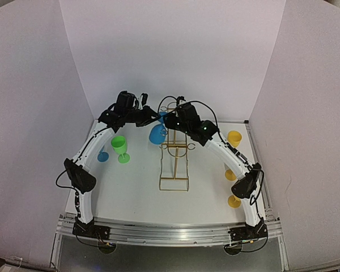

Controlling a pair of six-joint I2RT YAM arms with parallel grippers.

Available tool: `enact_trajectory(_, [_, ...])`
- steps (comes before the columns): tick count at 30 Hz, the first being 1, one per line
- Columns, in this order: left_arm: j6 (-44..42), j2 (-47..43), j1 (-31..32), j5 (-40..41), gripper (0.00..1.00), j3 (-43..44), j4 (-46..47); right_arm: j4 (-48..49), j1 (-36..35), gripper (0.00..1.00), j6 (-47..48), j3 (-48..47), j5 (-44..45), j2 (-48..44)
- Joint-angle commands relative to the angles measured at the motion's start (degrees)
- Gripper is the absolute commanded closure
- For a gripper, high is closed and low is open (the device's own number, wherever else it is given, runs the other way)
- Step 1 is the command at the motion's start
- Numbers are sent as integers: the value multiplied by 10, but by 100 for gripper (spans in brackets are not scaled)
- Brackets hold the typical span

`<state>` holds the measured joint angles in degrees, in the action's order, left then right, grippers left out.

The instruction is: Take the wine glass off the wine glass rack

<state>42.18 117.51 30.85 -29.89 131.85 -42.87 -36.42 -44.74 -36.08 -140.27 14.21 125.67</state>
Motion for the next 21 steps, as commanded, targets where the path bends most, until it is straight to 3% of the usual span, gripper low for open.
enact_trajectory(1, [5,4,3,-7,93,3,24,-4,0,63,5,-11,-12,11])
enact_trajectory(4, [0,0,2,-3,100,1,15,-3,0,63,7,-11,-10,9])
enact_trajectory(21, [48,-14,-19,-59,100,-41,46,-4,0,54,14,40,10,-33])
